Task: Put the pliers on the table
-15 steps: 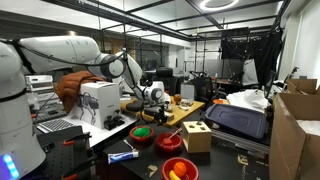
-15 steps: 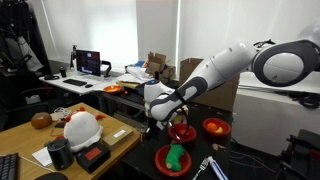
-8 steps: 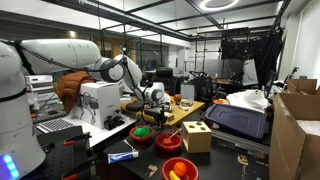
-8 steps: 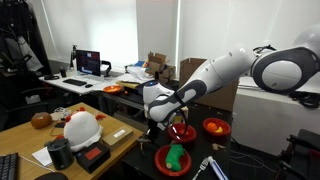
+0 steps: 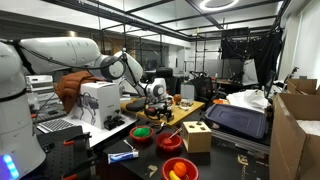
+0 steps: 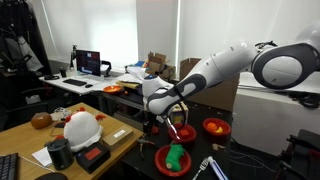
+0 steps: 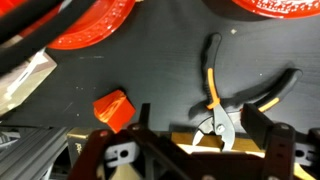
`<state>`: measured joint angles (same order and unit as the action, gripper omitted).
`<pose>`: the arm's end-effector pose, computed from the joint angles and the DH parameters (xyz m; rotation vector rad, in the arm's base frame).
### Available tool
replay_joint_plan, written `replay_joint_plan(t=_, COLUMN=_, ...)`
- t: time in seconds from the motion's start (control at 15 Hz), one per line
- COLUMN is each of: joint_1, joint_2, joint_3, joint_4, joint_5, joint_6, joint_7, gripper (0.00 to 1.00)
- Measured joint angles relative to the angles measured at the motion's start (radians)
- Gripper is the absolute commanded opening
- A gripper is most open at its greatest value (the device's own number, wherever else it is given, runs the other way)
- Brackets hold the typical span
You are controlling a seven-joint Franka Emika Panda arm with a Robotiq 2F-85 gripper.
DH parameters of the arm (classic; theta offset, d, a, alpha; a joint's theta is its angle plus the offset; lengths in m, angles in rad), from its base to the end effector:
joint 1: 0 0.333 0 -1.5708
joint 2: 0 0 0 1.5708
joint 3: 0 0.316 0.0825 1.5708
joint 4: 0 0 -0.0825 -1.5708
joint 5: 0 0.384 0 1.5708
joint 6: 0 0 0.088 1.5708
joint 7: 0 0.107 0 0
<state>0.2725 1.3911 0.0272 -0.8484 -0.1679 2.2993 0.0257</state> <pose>0.7418 0.2158 0.0337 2.9990 0.5441 0.1156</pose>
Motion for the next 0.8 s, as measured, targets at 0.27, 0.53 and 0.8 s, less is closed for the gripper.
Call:
replay_joint_plan(t=0.27, joint_1=0.000, joint_2=-0.069, joint_3=-0.028, joint_4=-0.032, joint_5=-0.004, joint_6=-0.013, joint_7=0.042, gripper=1.00)
replay_joint_plan(t=0.53, joint_1=0.007, joint_2=-0.180, joint_3=-0.052, joint_4=-0.140, joint_5=-0.004, joint_6=-0.015, joint_7=0.148, gripper=1.00)
replay_joint_plan(t=0.8, joint_1=0.020, joint_2=-0.312, joint_3=-0.084, joint_4=-0.297, joint_5=-0.004, joint_6=-0.013, joint_7=0.277, gripper=1.00)
